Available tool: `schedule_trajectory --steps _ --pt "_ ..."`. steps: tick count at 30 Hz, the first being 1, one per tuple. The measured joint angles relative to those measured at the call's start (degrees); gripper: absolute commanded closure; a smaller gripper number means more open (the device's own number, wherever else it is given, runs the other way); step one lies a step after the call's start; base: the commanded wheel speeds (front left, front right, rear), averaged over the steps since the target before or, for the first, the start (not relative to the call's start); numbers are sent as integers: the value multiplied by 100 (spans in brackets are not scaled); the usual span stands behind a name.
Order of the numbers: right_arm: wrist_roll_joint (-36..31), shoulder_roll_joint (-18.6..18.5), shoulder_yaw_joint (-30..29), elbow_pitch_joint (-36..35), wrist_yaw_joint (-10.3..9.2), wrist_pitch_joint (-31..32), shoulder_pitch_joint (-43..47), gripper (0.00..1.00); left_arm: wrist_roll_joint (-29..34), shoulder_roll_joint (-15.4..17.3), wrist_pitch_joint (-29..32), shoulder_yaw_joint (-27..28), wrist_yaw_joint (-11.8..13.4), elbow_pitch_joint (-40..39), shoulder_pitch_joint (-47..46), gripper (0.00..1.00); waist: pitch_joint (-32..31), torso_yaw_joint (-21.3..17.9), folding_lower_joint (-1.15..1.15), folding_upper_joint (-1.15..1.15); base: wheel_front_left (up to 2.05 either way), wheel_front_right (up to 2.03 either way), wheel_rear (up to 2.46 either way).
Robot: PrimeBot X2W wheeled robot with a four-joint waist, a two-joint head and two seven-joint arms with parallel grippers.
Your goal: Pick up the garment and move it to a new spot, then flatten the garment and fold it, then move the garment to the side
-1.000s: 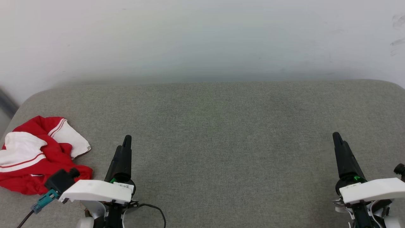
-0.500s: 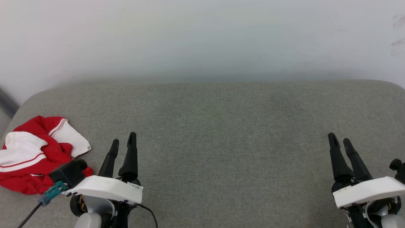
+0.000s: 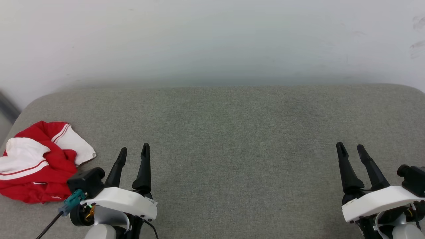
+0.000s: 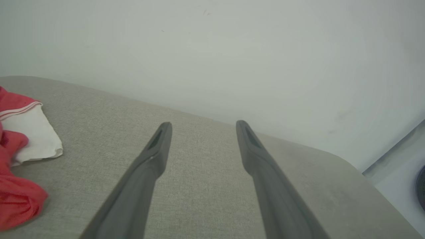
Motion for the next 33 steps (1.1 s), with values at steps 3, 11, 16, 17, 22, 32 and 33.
schedule_trajectory --steps 3,11,16,17,22,32,33 --pt "-175 0 0 -4 0 -10 1 0 181 36 -52 -62 38 22 0 0 2 6 0 0 0 0 0" --pt "-597 4 -8 -5 0 -10 2 0 556 114 -152 -177 122 77 -1 0 6 20 0 0 0 0 0" --pt "-950 15 -26 -19 0 -34 4 0 802 124 -244 -263 166 183 -1 0 -2 35 0 0 0 0 0" --pt "-1027 21 -33 -24 1 -34 5 0 851 126 -249 -275 167 192 -1 0 -2 38 0 0 0 0 0" --pt "-1292 67 -63 -41 1 -53 25 0 1083 135 -316 -321 199 238 -3 0 -6 41 0 0 0 0 0" --pt "-1825 98 -65 -75 1 -86 63 0 1488 140 -447 -344 275 355 -11 0 -11 52 0 0 0 0 0" --pt "-1825 98 -65 -75 1 -86 63 0 1488 140 -447 -344 275 355 -11 0 -11 52 0 0 0 0 0"
